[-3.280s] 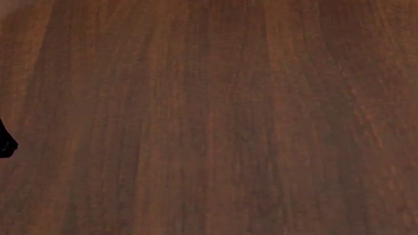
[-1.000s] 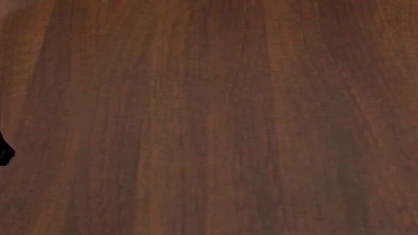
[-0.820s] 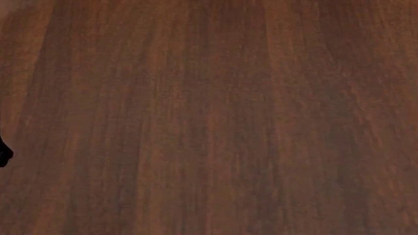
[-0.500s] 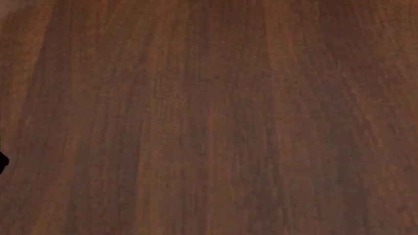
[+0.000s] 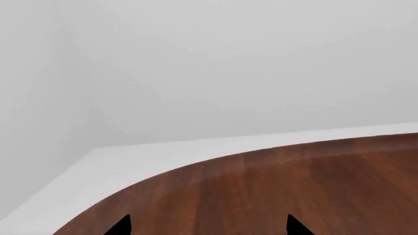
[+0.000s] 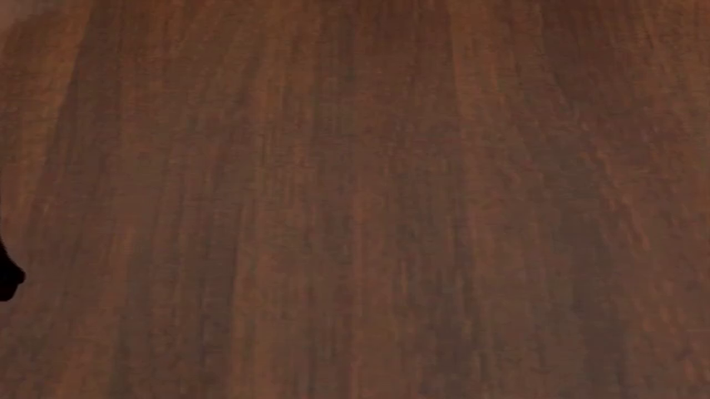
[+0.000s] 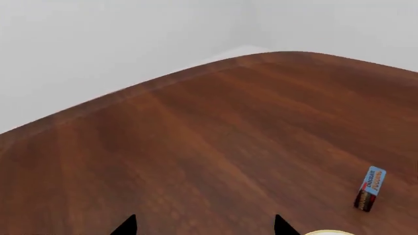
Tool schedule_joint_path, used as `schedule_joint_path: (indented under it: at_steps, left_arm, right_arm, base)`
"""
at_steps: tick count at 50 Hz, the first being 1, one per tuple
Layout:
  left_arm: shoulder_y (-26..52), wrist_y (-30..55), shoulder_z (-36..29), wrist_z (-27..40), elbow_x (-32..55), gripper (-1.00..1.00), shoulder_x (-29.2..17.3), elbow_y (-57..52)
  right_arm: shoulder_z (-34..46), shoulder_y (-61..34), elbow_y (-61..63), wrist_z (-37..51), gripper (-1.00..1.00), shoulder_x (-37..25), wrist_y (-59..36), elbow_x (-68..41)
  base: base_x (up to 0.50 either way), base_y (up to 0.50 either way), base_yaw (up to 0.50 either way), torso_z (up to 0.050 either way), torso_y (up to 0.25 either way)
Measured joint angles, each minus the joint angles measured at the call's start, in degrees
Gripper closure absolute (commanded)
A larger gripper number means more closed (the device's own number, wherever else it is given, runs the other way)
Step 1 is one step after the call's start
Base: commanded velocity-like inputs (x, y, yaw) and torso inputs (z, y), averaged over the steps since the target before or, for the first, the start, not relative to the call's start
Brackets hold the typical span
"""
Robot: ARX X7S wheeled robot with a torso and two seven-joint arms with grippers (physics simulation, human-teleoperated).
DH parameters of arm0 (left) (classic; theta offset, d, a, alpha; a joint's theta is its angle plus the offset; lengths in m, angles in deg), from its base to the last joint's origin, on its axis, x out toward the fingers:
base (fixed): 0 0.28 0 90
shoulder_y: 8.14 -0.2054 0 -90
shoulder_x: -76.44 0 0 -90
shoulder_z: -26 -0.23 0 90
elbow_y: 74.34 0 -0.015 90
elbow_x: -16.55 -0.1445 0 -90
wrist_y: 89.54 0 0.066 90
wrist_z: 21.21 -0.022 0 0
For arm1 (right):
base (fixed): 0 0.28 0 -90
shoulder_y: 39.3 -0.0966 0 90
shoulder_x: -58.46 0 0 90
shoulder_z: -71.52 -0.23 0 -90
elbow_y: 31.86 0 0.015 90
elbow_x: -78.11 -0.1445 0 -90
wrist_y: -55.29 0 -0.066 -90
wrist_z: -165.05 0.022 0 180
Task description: Put the white mug on the plate.
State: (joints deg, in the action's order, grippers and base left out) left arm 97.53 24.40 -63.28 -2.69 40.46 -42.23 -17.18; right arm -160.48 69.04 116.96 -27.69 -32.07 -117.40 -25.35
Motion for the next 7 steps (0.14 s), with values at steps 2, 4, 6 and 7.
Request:
schedule_joint_path:
  at_steps: [2, 4, 6, 7]
  left_arm:
    - [0.22, 0.32, -0.14, 0.07, 0.14, -1.0, -0.01, -0.12]
    - [0.4, 0.62, -0.25, 0.14, 0.29, -1.0, -0.03, -0.27]
    - [0.54, 0.91, -0.35, 0.21, 0.43, -1.0, -0.06, -0.45]
    - [0.59, 1.04, -0.39, 0.25, 0.5, -1.0, -0.08, -0.54]
  right_arm:
    - [-2.33, -0.59, 0.21, -0.29, -1.0, -0.4, -1.32, -1.65]
    - [-4.27, -1.05, 0.38, 0.14, -1.0, -0.99, -2.41, -3.93]
    - [-5.9, -1.5, 0.52, 0.92, -1.0, -1.61, -3.29, -6.34]
    - [-6.59, -1.69, 0.58, 1.46, -1.0, -1.96, -3.68, -7.6]
  base:
    - [0.0, 0.0, 0.0, 0.0, 0.0]
    - [0.0, 0.0, 0.0, 0.0, 0.0]
    - [0.0, 0.0, 0.0, 0.0, 0.0]
    - [0.0, 0.0, 0.0, 0.0, 0.0]
